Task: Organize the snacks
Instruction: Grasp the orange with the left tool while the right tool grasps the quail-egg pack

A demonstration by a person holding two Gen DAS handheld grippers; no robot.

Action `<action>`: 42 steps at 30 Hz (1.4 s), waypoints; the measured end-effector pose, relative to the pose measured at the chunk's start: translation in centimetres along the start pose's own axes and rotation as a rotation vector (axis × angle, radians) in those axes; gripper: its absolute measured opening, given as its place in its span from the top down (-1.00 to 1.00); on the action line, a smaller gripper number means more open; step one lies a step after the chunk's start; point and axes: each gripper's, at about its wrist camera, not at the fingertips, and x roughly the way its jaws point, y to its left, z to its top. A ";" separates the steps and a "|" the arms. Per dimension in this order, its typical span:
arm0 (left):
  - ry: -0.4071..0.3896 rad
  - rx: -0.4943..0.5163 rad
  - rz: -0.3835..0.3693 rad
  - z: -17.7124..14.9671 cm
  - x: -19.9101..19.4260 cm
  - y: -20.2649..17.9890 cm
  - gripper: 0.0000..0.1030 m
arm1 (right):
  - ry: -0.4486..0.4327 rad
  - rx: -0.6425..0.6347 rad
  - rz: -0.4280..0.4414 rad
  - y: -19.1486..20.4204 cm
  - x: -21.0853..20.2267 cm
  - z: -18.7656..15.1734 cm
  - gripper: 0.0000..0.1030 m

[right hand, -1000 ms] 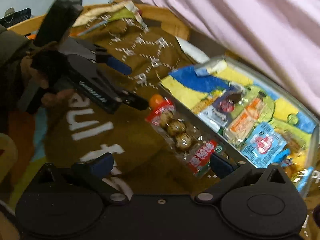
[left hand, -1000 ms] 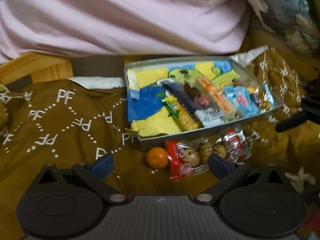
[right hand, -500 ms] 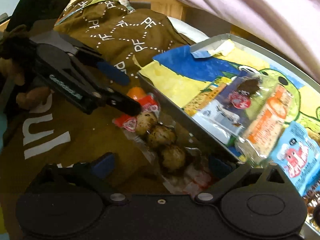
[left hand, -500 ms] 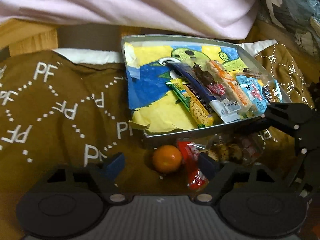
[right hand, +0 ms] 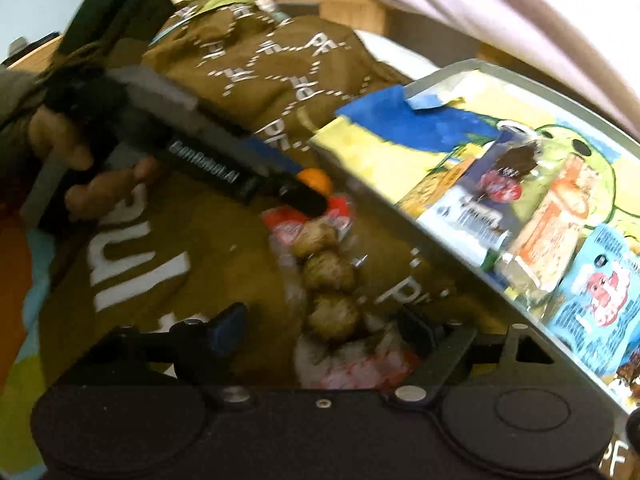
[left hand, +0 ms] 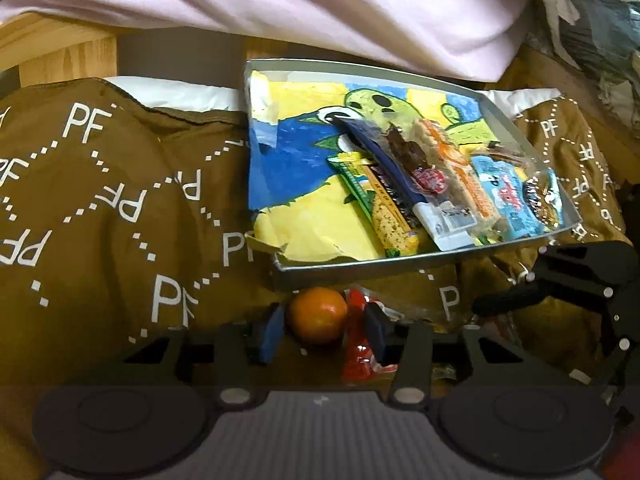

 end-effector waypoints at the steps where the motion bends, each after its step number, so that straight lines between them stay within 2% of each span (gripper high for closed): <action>1: 0.000 -0.002 0.004 0.1 0.0 -0.1 0.00 | 0.006 0.004 0.003 -0.1 0.6 0.3 -0.64; 4: 0.005 0.001 0.015 0.1 0.2 -0.2 0.00 | 0.029 -0.013 -0.012 0.1 2.2 0.6 -0.66; 7: 0.006 -0.010 0.013 0.0 0.3 -0.3 0.18 | 0.020 -0.008 -0.036 0.5 2.6 0.4 -0.52; 9: -0.001 -0.021 0.023 -0.2 0.1 -0.5 0.22 | 0.020 -0.027 -0.058 0.9 2.5 0.1 -0.14; 12: -0.003 -0.052 0.019 -0.5 -0.3 -0.4 0.25 | 0.018 -0.018 -0.069 1.2 1.8 -0.4 0.06; 17: -0.011 -0.082 0.028 -1.9 -1.7 -1.3 0.27 | 0.026 -0.044 -0.074 2.8 0.6 -1.4 0.13; 26: -0.022 -0.235 0.001 -6.1 -5.6 -2.6 0.28 | 0.020 -0.088 -0.055 6.7 -2.3 -4.5 0.17; 28: -0.036 -0.254 0.018 -6.9 -6.4 -2.8 0.40 | 0.027 -0.085 -0.074 7.2 -2.8 -5.2 0.18; 31: -0.054 -0.298 0.028 -8.0 -7.5 -2.6 0.40 | 0.024 -0.063 -0.079 7.2 -3.4 -5.8 0.18; 38: -0.075 -0.267 0.065 -9.1 -8.3 -3.0 0.47 | 0.025 -0.073 -0.123 8.0 -3.6 -6.3 0.17; 42: -0.088 -0.241 0.073 -9.1 -7.9 -3.2 0.47 | 0.030 -0.085 -0.144 8.1 -3.2 -5.9 0.04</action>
